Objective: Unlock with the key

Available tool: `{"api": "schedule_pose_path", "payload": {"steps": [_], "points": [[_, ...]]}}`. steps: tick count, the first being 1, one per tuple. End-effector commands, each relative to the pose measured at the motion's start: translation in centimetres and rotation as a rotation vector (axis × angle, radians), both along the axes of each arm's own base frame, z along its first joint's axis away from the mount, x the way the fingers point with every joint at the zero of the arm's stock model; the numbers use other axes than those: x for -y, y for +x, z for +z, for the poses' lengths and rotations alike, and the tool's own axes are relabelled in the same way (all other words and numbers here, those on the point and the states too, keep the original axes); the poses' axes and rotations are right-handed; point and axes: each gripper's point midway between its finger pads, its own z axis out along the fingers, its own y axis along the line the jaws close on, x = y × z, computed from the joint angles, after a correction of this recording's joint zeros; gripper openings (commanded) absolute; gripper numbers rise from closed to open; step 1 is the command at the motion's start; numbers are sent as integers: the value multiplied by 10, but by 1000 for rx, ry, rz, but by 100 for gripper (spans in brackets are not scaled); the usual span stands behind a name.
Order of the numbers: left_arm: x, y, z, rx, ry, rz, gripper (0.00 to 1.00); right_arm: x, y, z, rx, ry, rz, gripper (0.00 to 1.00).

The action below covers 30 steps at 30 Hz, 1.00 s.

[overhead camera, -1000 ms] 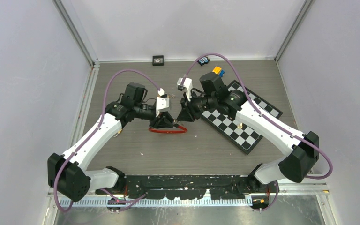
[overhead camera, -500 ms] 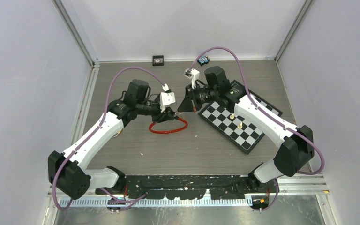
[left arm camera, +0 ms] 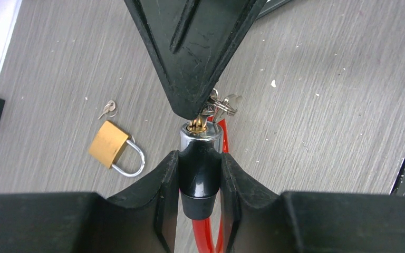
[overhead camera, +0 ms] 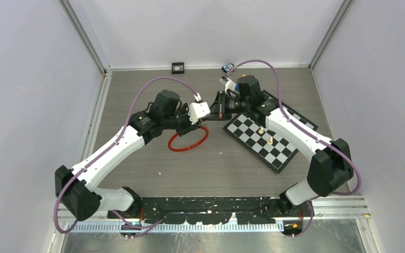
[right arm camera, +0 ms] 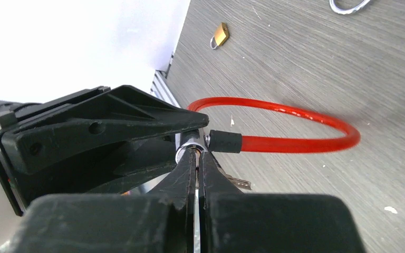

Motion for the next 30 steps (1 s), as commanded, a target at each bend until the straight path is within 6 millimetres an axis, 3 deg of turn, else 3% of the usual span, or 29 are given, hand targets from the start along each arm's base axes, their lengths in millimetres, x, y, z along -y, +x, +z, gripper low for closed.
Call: {"api": "schedule_pose_path", "payload": {"steps": [1,4,9,14,26,30], "points": [[-4,22,48,141,-26,122,0,3,3,3,-166,83,-104,2],[-4,23,44,157,1,130,0,6,7,2,-226,118,-137,7],[-5,19,34,152,22,129,0,9,10,10,-214,145,-130,31],[-3,13,26,134,9,116,0,18,6,28,-55,111,-59,58],[8,-7,20,133,-7,18,0,48,-18,43,486,-80,174,59],[7,-9,14,138,3,2,0,44,-12,45,521,-73,178,56]]}}
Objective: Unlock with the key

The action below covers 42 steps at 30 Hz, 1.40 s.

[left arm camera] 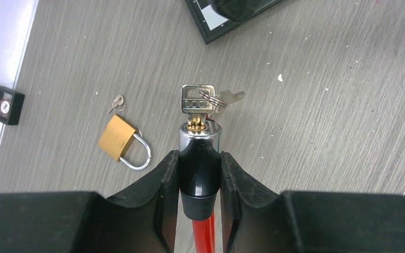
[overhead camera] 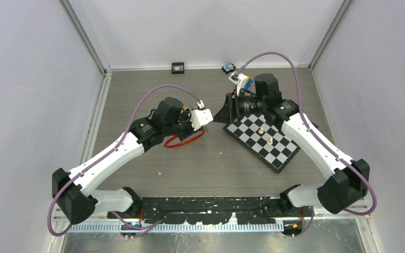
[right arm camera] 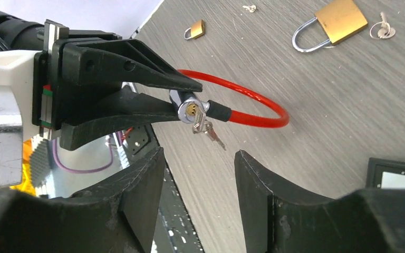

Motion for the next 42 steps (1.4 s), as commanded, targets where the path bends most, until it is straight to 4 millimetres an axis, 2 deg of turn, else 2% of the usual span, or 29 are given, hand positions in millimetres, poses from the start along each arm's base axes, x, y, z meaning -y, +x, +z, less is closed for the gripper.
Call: {"api": "schedule_pose_path", "payload": {"steps": [1,10,18,23,28,33,36,42], "points": [[4,0,16,73,-40,-35,0,-6,4,17,139,8,65,55],[4,3,16,127,-6,-33,0,-32,16,-9,-58,51,71,49],[7,-18,21,80,-42,-110,0,-18,18,-40,64,2,92,64],[5,-29,16,38,-62,-136,0,-5,22,-57,189,-34,101,66],[2,-32,20,-3,-111,-136,0,3,26,-50,289,50,58,67],[3,-34,25,-26,-141,-146,0,12,29,-23,314,105,35,67],[5,-35,30,-54,-170,-151,0,13,22,-25,327,92,68,67],[0,-26,36,-52,-187,-110,0,23,28,-45,319,-11,33,66]]}}
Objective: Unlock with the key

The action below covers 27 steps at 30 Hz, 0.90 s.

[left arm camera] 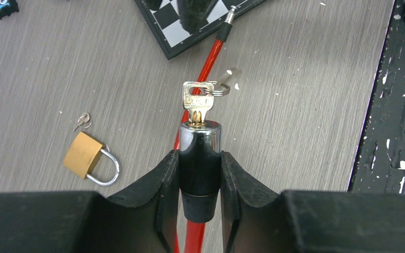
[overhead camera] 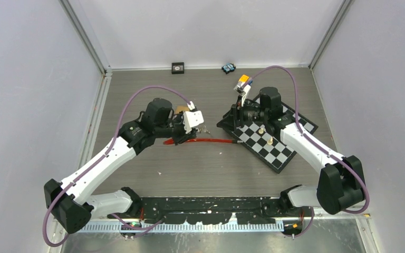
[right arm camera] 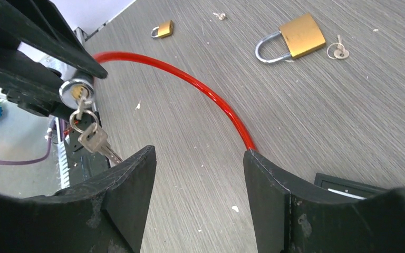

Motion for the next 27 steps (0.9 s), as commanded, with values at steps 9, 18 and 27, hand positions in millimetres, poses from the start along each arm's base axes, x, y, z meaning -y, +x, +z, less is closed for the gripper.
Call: {"api": "schedule_pose_path", "payload": {"steps": [9,18,27], "points": [[-24,38,70,147,-76,136,0,19,15,13,104,-110,-106,64],[-37,61,126,257,-124,189,0,17,10,9,81,-125,-66,64],[-26,46,109,201,-136,87,0,30,41,-56,178,-521,4,65]]}}
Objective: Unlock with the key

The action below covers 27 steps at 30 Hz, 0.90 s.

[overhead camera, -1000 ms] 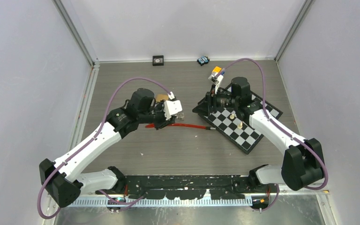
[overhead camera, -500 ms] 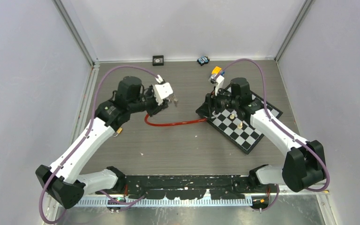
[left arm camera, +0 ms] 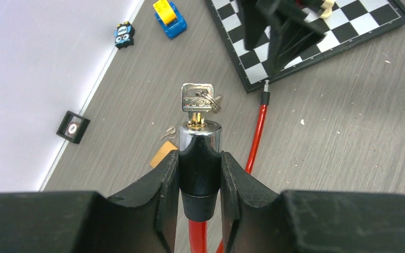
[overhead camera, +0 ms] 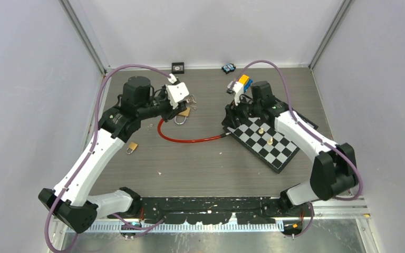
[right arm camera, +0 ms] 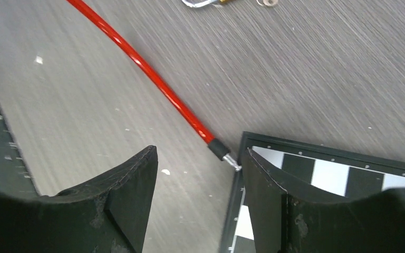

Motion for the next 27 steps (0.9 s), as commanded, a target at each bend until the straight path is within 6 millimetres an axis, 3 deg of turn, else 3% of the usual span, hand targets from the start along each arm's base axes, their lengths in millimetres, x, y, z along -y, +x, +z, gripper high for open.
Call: {"api": "schedule_pose_path", "payload": {"steps": [1,6,10,27], "points": [[8,-9,4,11,-27,-75,0,4,12,-30,107,-263,99,65],[13,-23,-1,-21,-42,-142,0,-5,15,-69,100,-375,220,64],[14,-31,-10,-42,-36,-178,0,-17,12,-88,107,-453,317,63],[16,-43,-23,-76,-28,-230,0,-30,29,-123,192,-687,482,62]]}}
